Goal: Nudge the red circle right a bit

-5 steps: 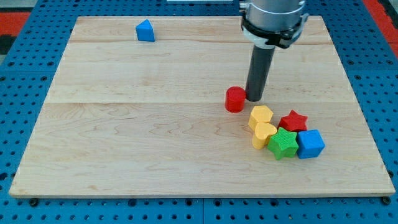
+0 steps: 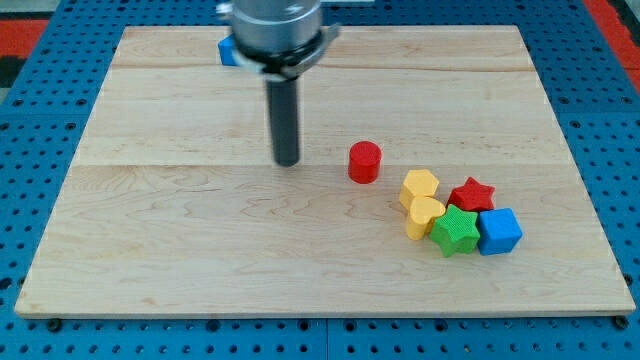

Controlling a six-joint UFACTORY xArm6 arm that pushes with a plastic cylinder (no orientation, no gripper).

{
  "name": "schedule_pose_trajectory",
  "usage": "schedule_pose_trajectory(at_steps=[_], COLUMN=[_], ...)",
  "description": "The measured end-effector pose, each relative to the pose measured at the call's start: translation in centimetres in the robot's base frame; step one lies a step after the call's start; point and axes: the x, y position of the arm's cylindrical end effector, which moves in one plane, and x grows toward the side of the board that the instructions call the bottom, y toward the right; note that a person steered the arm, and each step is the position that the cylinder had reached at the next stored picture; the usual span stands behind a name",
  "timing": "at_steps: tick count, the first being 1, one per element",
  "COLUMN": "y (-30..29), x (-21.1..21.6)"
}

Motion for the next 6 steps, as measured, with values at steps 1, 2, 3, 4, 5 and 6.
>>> schedule_pose_trajectory(at_steps=[1, 2, 3, 4, 5, 6], y=[4.6, 6.2, 6.1, 6.1, 6.4, 8.9], x=[1.4, 0.6, -1.4, -1.9, -1.8, -1.5])
